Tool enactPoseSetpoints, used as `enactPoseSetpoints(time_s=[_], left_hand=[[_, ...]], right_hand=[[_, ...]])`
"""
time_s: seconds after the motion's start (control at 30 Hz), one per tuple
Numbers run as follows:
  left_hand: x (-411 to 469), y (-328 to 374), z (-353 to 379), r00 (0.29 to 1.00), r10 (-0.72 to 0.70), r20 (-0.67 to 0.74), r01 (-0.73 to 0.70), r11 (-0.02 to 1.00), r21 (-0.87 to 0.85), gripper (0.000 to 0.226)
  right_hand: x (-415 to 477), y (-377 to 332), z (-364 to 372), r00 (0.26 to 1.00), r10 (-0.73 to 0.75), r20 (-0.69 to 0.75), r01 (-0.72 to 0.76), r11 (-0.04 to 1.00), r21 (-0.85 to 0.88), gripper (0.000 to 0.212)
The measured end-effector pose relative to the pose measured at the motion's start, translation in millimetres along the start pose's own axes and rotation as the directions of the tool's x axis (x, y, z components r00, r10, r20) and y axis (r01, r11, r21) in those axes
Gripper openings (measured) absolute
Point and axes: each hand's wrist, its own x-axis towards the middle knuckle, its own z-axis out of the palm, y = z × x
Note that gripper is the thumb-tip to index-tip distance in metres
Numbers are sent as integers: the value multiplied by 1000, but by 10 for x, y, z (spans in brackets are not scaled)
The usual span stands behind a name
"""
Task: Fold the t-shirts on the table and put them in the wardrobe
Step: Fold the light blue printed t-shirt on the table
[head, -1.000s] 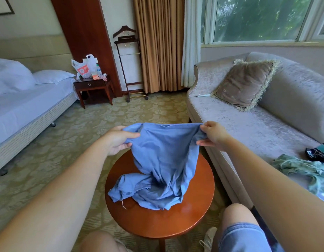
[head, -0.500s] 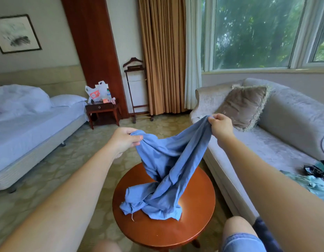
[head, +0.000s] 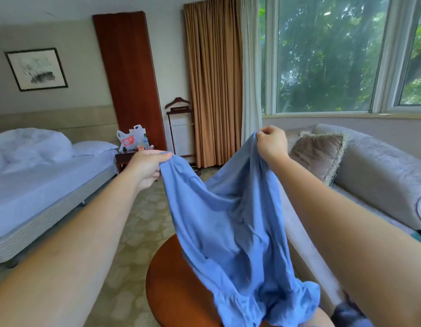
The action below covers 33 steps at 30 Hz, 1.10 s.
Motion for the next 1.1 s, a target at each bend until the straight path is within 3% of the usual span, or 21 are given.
enactPoseSetpoints(time_s=[0.17, 0.3, 0.4, 0.53, 0.63, 0.77, 0.93, 1.03, 1.1], left_hand=[[487, -139, 27, 986, -142, -81, 141, 990, -28, 19], [880, -185, 302, 966, -233, -110, 168, 894, -416, 6], [1143, -34, 523, 969, -140, -205, 17, 861, -509, 14], [1411, 551, 489, 963, 65, -260, -199, 823, -531, 7], [1402, 954, 342, 934, 110, -341, -292, 785, -547, 21], [1218, 975, 192, 898, 124, -421, -309, 861, -405, 26], [828, 269, -156, 910, 44, -412, -82, 994, -75, 23], [459, -301, -289, 947, -47, -318, 120, 970, 213, 27], [157, -689, -312, 966, -144, -214, 223, 882, 415, 30]], right_hand=[[391, 113, 341, 991, 110, 73, -101, 989, -111, 18], [663, 160, 801, 948, 221, 229, -246, 965, 86, 12], [919, 126, 1077, 966, 167, 195, -197, 969, 148, 21], [1278, -269, 1077, 989, 8, 149, -54, 948, 313, 27], [1446, -574, 950, 990, -92, 110, 37, 905, 424, 29], [1343, -609, 710, 986, -142, 89, 92, 902, 423, 35], [904, 1, 392, 989, -4, 149, -34, 968, 250, 32], [536, 543, 191, 976, 76, 205, -101, 988, 115, 33], [235, 924, 44, 945, 157, 286, -177, 983, 44, 31]])
